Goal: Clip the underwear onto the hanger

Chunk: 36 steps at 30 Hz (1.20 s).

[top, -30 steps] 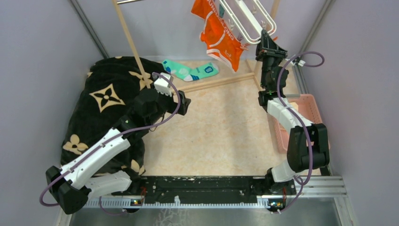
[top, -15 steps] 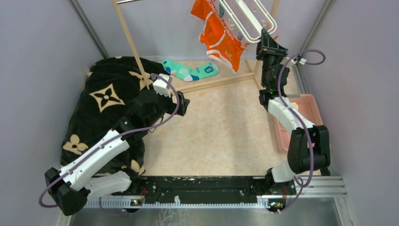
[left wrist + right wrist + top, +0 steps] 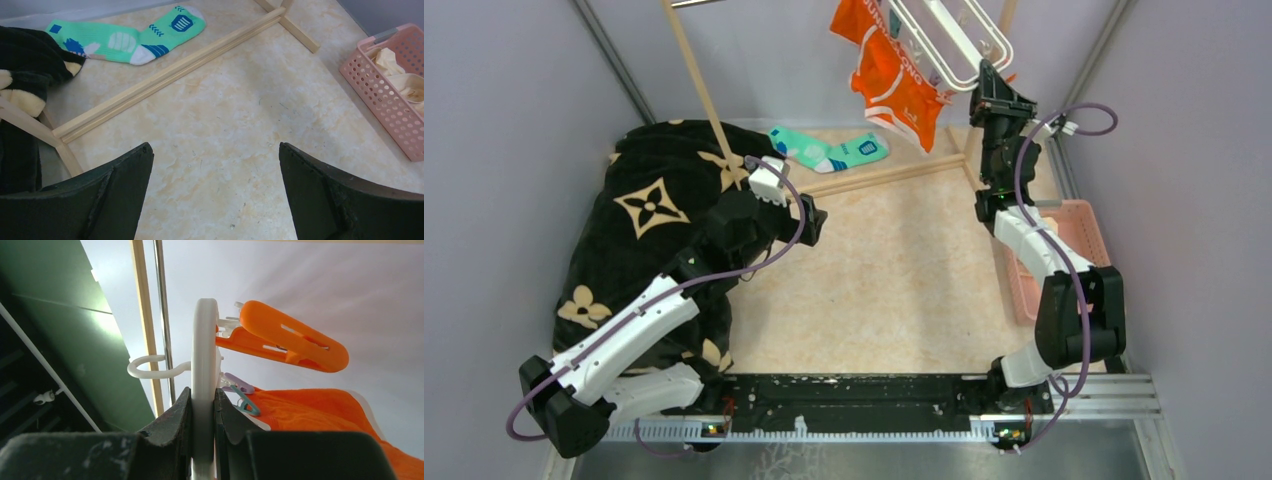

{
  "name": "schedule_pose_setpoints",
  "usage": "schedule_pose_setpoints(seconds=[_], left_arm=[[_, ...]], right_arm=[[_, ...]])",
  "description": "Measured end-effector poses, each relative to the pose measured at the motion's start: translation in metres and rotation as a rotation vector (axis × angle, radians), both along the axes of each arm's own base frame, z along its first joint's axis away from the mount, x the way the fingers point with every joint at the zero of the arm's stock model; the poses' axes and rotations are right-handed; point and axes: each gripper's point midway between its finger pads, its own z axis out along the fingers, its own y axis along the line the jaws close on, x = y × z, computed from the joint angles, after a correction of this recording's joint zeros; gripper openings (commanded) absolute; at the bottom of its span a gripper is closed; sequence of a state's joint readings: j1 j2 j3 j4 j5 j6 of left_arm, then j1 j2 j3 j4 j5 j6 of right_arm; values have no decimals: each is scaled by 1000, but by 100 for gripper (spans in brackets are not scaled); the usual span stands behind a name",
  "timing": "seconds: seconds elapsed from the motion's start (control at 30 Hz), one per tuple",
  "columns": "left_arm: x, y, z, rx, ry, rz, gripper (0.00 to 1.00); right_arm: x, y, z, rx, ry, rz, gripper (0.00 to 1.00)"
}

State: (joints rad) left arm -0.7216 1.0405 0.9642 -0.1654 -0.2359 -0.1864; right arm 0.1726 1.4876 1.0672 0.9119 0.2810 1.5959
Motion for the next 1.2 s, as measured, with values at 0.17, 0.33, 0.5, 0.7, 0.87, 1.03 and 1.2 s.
schedule_pose_setpoints(seconds=[0.17,0.33,0.5,0.7,0.87,1.03,1.2], left_arm=[[0,0,0,0,0,0,100],[0,0,0,1,0,-1,100],[0,0,0,0,0,-1,100],[0,0,0,0,0,0,100],[0,0,0,1,0,0,100],[-2,1,2,-2,-2,0,100],[-4,3,3,-6,-7,0,100]], right_arm=[[-3,-4,8,-57,-42,-10,0],[2,-2,5,-86,-108,13,0],[5,5,3,-125,-142,30,0],[2,9,15,-164,-181,29,0],[2,10,19,-171,-198,24,0],[5,10,14,-187,-181,17,0],[8,10,11,-199,-166,9,0]])
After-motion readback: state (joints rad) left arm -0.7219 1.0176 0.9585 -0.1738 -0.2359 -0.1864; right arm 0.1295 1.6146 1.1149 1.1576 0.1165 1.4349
